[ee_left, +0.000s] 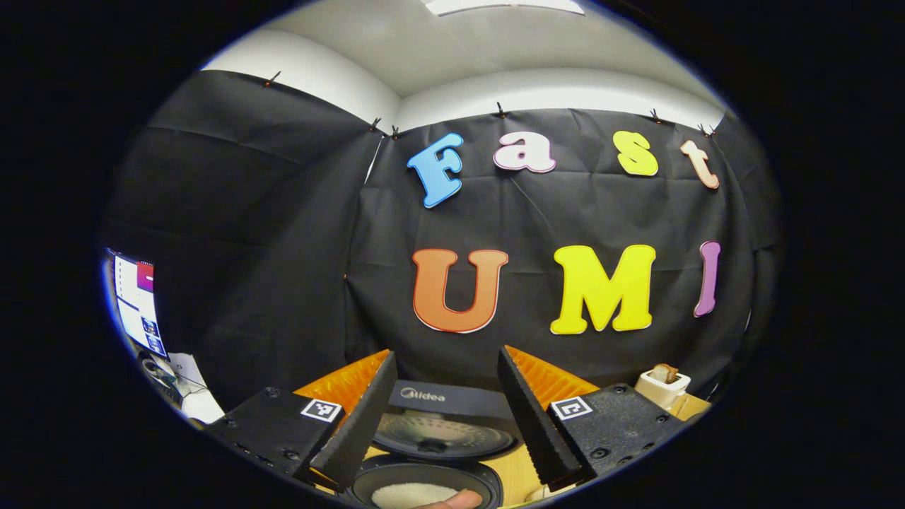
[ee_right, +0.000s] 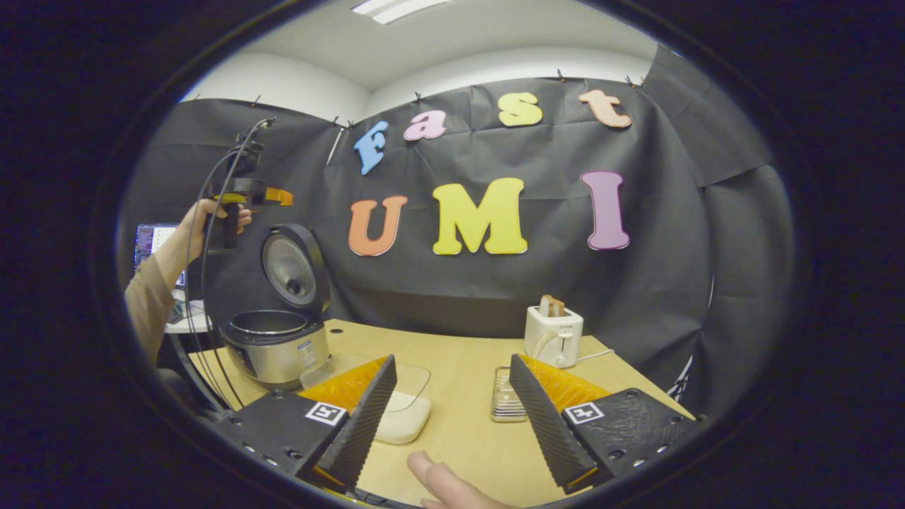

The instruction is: Close the left gripper, press the button to open the rice cooker; take a wooden spoon from the chopstick holder with the right hand, scoop a spoonful of rice and pour it into the rice cooker, then put the wooden spoon back into the chopstick holder.

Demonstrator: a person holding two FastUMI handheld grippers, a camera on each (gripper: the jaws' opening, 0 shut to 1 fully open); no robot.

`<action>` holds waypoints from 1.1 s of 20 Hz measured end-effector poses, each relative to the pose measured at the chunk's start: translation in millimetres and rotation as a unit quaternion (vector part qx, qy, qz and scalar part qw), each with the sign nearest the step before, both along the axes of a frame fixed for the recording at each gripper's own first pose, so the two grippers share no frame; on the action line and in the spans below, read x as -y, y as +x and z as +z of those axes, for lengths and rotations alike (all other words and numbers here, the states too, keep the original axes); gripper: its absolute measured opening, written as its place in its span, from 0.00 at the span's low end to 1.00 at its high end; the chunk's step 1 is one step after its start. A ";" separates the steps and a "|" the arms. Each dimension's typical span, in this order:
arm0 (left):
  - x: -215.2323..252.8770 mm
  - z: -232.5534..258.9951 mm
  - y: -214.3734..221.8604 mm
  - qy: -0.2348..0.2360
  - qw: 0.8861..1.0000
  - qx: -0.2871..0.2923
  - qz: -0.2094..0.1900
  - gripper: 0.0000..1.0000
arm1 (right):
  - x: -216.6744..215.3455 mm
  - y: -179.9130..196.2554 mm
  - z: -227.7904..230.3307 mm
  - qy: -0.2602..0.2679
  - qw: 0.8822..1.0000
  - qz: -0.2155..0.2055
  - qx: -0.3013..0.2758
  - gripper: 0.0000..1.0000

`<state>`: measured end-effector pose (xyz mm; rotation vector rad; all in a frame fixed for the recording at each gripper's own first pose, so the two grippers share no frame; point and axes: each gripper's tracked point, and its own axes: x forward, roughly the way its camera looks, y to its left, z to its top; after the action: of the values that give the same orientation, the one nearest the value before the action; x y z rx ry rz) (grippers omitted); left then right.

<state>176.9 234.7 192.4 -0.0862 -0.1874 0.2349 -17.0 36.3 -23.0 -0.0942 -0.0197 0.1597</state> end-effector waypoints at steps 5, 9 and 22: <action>-14.6 6.9 45.2 0.007 0.999 0.036 0.004 0.95 | -11.4 -9.2 -22.6 -0.004 0.999 0.027 -0.021 0.94; -24.2 -5.9 64.6 0.005 1.000 0.023 0.015 0.95 | -11.4 -6.5 -31.3 0.011 0.998 0.042 -0.043 0.94; -11.6 -36.2 52.0 0.023 0.999 -0.040 -0.021 0.97 | -14.1 -10.4 -18.3 -0.023 1.000 0.000 0.005 0.96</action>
<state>228.9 246.3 156.3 -0.0348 -0.1112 0.1910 -27.4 50.4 -41.4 -0.1418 -0.0268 0.1607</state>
